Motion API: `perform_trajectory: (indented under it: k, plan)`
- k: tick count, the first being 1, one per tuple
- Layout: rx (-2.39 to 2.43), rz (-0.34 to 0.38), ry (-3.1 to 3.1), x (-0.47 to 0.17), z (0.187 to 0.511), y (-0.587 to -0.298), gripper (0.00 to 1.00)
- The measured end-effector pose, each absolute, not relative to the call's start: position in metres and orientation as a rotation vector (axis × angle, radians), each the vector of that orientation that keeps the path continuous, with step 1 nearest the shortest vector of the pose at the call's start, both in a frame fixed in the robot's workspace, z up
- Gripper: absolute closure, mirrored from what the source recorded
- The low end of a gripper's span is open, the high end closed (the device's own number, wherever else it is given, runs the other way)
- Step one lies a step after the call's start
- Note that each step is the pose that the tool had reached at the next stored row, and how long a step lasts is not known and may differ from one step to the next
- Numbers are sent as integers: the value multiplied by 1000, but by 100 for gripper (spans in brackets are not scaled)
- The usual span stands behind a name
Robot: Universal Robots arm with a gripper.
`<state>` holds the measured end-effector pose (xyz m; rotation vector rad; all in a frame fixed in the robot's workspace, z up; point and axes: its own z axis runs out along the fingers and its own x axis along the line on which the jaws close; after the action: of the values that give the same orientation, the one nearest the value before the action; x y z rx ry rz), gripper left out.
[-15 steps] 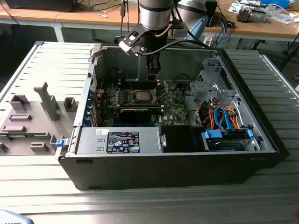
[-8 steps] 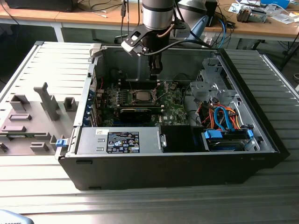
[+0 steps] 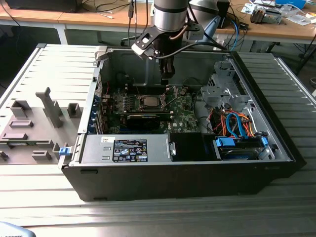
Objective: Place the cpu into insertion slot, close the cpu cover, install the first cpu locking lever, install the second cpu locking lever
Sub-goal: 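Close the cpu cover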
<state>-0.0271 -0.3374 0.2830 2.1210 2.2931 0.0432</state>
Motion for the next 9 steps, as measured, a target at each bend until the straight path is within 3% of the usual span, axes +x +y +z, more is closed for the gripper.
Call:
perform_trajectory:
  k: [9]
  plan:
    - [2121, 43, 2293, -23, 283, -337, 89]
